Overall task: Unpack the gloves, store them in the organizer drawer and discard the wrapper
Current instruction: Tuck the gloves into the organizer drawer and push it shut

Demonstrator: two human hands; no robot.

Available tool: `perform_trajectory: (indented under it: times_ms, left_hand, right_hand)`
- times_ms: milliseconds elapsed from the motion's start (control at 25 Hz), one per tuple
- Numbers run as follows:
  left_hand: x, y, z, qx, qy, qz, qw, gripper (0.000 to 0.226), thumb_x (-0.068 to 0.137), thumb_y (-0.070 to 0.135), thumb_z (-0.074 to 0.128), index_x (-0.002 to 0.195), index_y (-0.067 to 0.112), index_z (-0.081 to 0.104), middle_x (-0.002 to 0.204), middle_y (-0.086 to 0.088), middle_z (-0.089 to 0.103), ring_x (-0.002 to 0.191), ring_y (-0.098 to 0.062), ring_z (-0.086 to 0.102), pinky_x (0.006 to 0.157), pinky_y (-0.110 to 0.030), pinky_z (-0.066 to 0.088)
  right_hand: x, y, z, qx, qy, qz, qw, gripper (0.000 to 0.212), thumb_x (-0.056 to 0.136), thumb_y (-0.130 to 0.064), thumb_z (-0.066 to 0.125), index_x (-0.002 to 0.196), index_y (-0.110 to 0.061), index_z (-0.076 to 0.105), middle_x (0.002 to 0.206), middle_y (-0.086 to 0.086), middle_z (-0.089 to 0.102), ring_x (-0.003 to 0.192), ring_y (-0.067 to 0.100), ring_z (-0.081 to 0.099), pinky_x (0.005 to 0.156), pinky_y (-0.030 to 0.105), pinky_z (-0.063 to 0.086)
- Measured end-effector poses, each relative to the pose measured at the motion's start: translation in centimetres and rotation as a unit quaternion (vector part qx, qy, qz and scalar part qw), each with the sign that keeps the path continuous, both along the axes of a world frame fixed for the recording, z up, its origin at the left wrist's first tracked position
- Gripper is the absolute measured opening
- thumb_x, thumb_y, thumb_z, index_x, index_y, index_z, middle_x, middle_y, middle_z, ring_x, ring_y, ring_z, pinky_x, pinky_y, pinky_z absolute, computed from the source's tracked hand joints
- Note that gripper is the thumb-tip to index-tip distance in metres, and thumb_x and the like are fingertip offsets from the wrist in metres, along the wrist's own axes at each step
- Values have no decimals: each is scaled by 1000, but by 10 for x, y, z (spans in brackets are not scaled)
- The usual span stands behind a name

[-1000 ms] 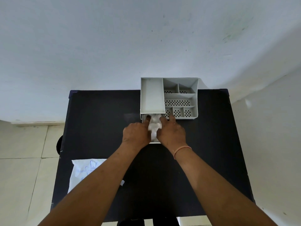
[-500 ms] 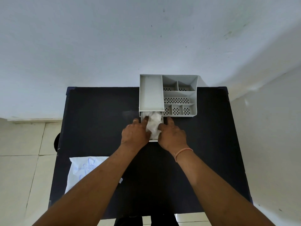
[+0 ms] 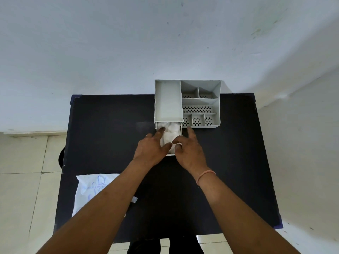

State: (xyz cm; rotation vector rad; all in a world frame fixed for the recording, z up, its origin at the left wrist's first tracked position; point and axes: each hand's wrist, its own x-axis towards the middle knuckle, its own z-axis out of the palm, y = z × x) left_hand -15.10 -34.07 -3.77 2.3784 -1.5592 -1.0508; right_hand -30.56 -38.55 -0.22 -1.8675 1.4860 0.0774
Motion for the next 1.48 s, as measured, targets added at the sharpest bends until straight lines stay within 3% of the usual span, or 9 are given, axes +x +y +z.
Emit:
perform_trajectory:
  times_ms: [80,280,400,560,840,1000,1120,1280,1480]
  left_hand:
    - [0,-1,-1,-6,0,4,1000,81,98,48,65,167,32,29,140,-18,62,126,-36,64,108,-44,50]
    - [-1,-4,1,-19,13,22,999,78,96,31,69,165,28,34,138,-19,63,127,-36,63,107,-41,50]
    - [0,-6,-1,-21,9,26,999,75,95,26,69,163,27,37,130,-18,69,121,-35,67,105,-41,52]
    - [0,-16,-4,-20,-15,10,1000,60,99,21,61,156,23,45,119,-16,77,108,-35,75,97,-44,59]
    - [8,-28,4,-10,-58,1,998,40,93,25,66,131,18,62,112,-15,77,106,-39,74,86,-44,61]
    - [8,-27,10,-18,-57,2,998,48,92,29,67,139,22,61,117,-15,76,108,-39,73,85,-44,60]
    - [5,-8,14,-80,-106,-3,991,59,98,37,62,156,33,49,116,-13,73,104,-37,73,85,-45,60]
    - [-8,12,18,-81,-145,-75,983,59,105,51,44,162,36,41,108,-9,78,96,-32,75,77,-40,60]
    - [-7,6,30,-25,-202,-158,966,79,96,68,50,166,36,31,102,-6,78,99,-29,75,76,-37,56]
  right_hand:
    - [-3,-2,-2,-54,35,17,998,27,99,-23,57,120,-25,73,176,9,13,135,32,58,106,44,52]
    - [-1,-8,-5,-6,65,42,997,43,100,-29,54,143,-29,58,171,10,25,134,38,56,104,45,52]
    - [5,-14,-2,-45,92,54,993,66,98,-27,54,160,-35,34,151,11,43,119,38,63,92,45,54]
    - [17,-32,1,30,178,130,975,84,96,-31,57,164,-48,11,139,18,58,123,42,63,95,50,53]
    - [26,-52,4,23,209,148,966,71,92,-26,60,158,-35,34,140,13,62,127,38,63,95,45,52]
    - [17,-43,7,-3,157,119,980,70,95,-25,56,160,-37,33,139,14,60,124,40,62,94,45,51]
    - [3,-20,12,-47,119,79,989,72,97,-24,57,162,-41,29,156,11,43,126,40,59,95,47,53]
    - [6,-9,3,27,144,103,984,65,104,-32,51,162,-45,26,174,10,15,141,42,49,105,52,49]
    - [17,-28,1,47,162,137,976,54,108,-53,30,161,-44,28,154,17,49,136,41,53,105,52,46]
